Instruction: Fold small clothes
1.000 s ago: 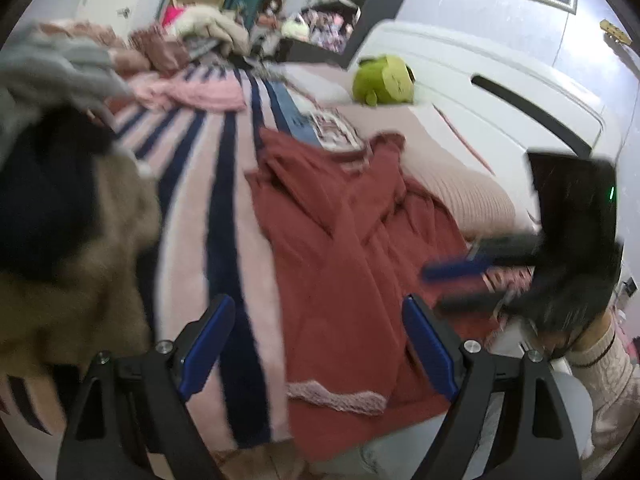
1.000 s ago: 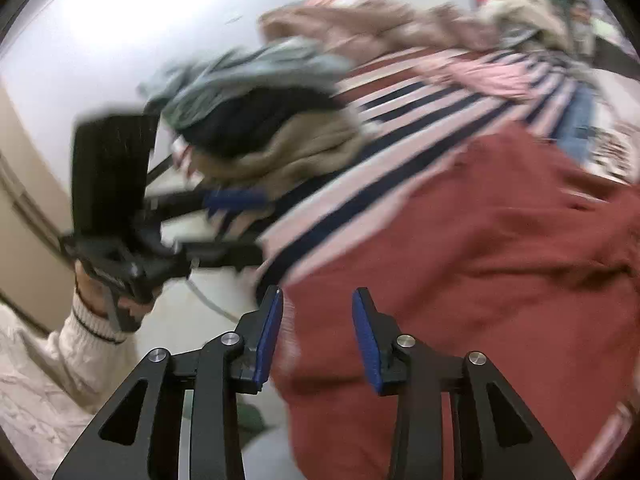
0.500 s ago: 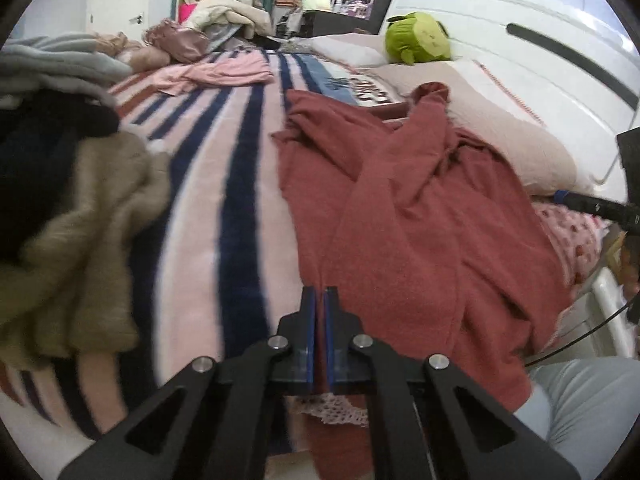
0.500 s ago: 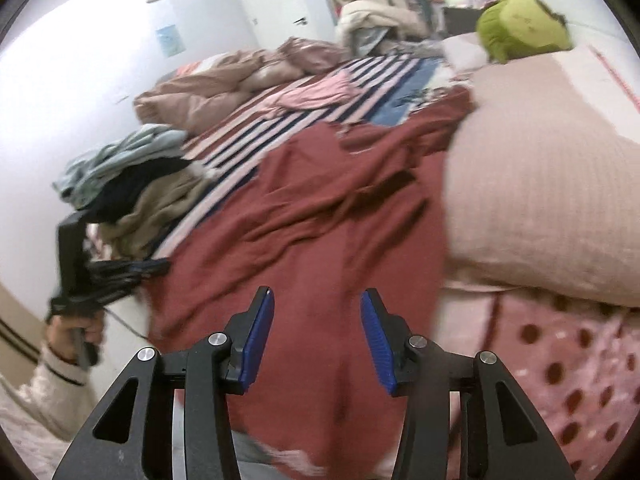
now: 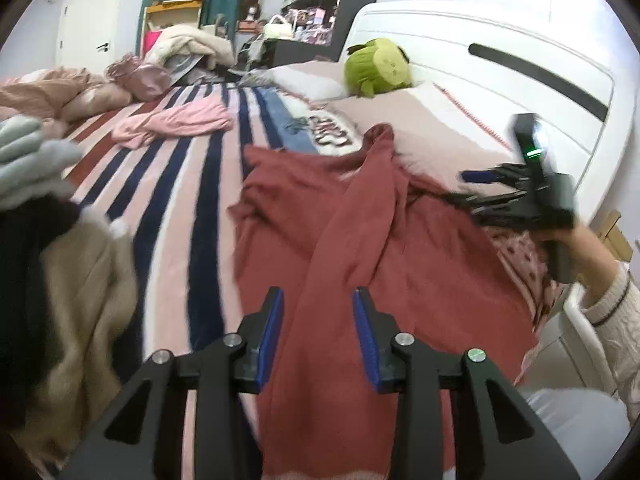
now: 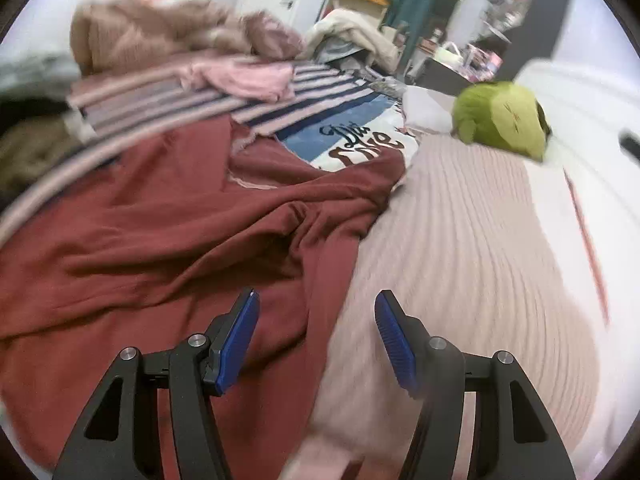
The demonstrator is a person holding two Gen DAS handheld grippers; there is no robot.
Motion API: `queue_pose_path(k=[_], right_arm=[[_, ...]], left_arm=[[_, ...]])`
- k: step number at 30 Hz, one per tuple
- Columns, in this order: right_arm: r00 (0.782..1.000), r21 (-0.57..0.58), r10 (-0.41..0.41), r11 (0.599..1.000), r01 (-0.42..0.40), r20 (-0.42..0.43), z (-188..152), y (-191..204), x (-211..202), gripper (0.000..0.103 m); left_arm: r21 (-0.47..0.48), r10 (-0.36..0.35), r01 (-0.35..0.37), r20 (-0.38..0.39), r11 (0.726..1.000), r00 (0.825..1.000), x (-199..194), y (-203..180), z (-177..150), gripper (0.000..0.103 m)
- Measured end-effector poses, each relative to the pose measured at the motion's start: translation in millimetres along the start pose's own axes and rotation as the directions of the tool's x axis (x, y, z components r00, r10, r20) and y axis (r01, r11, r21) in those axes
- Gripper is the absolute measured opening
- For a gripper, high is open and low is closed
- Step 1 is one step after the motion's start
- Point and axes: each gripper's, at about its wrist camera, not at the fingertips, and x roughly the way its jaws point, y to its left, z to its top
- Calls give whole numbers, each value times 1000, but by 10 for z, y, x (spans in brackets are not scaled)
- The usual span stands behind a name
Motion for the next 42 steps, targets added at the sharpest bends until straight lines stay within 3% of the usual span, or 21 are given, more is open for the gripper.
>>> queue_pose_path(k=[4,6,9,11,15,21,23,25,27,30,33,39,42], right_arm=[[991,-149,-105,985,91,-87,183,205,480,56],[983,-172,-150,976,130,-107,238,220,638,52],[972,-42,-230,973,228,-46,341,-38,539,39],[959,64,-282,957,282,-6,361,-274,399,39],[971,315,-238,923,220,20,196,-823,154,39],[962,468,-269,857,218,45,-194,-913,-29,40],[959,495,-278,841,219,49,-299,-908,-166,46],[982,537,-160,840,83,98,-415,-962,-317,50],[985,550,14,828,-108,174,-593,-956,-531,61],[946,485,238,815,-317,220,-844,-768,-760,65],[896,456,383,772,-444,225,-1157,-521,-890,65],[835,507,480,666,-547,270,-1849,-162,-1019,65],[817,551,495,610,-570,297,-2172,-72,-1037,65]], left_arm=[[-8,-52,52,10,999,999,163,11,76,36],[-16,-70,70,9,997,997,218,35,66,38],[-23,-75,75,0,997,997,288,131,39,38],[-38,-72,71,-4,997,997,324,214,17,38],[-77,-72,71,-10,995,997,384,357,-14,39],[-94,-76,71,-48,993,996,449,378,-137,45],[-90,-79,74,-55,993,995,405,365,-164,56],[-89,-88,83,-49,993,995,278,358,-206,61],[-96,-102,98,-45,991,994,161,368,-256,63],[-113,-99,92,-57,989,993,-8,393,-376,66],[-140,-101,90,-75,986,992,-109,397,-522,66],[-193,-130,104,-125,976,984,-276,330,-914,66],[-258,-194,152,-146,954,970,-294,328,-1131,66]])
